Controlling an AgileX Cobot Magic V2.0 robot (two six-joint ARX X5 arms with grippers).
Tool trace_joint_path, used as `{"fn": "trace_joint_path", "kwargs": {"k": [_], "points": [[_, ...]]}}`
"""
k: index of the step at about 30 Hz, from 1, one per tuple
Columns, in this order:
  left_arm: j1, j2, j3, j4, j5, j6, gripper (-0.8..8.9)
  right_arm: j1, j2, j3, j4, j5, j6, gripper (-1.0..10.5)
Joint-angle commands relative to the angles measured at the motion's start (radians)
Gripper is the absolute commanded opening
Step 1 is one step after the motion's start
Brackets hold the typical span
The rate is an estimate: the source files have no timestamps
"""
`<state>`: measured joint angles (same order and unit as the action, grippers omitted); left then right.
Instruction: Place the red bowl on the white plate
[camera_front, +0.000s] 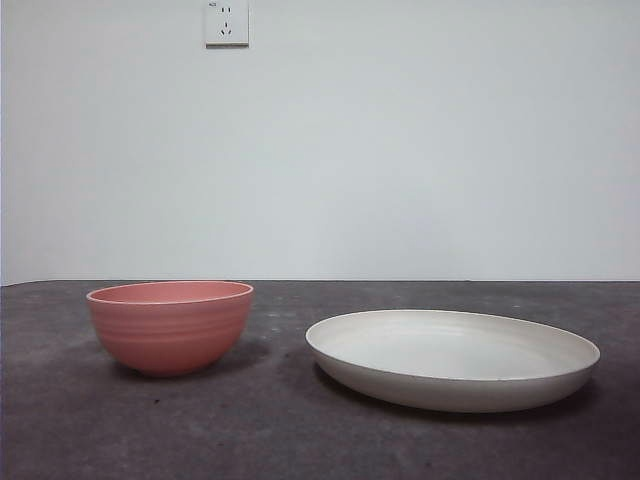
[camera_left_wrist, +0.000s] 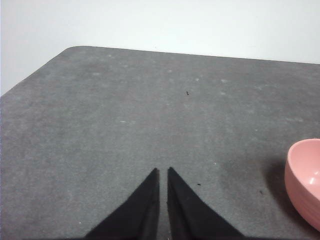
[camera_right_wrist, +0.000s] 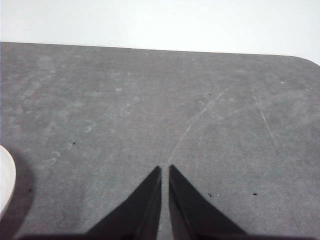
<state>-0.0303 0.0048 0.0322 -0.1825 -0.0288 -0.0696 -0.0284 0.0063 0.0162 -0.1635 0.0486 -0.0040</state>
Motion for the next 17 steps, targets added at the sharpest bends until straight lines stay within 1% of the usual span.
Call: {"fn": "trace_joint_path", "kwargs": {"k": [1, 4, 7, 9, 12, 16, 17], "points": [[0.0, -0.002, -0.02, -0.004, -0.005, -0.002, 0.27, -0.002, -0.003, -0.005, 0.006, -0.013, 0.006, 0.2], [0.0, -0.002, -0.02, 0.002, -0.005, -0.003, 0.22, -0.002, -0.003, -0.005, 0.005, -0.056, 0.029, 0.2], [0.0, -0.002, -0.013, 0.019, 0.002, -0.025, 0.15, -0.001, -0.003, 0.0, 0.006, -0.06, 0.058, 0.1], [-0.003, 0.003, 0.016, 0.016, 0.004, -0.042, 0.15, 0.0, -0.002, 0.019, 0.001, -0.052, 0.094, 0.1], [-0.005, 0.023, 0.083, 0.009, 0.004, -0.092, 0.15, 0.0, -0.002, 0.062, 0.002, -0.047, 0.156, 0.1], [-0.006, 0.088, 0.216, -0.042, 0.004, -0.107, 0.15, 0.0, 0.02, 0.145, 0.002, -0.025, 0.202, 0.1], [-0.006, 0.114, 0.259, -0.064, 0.004, -0.106, 0.15, 0.0, 0.038, 0.176, 0.002, -0.022, 0.23, 0.1]]}}
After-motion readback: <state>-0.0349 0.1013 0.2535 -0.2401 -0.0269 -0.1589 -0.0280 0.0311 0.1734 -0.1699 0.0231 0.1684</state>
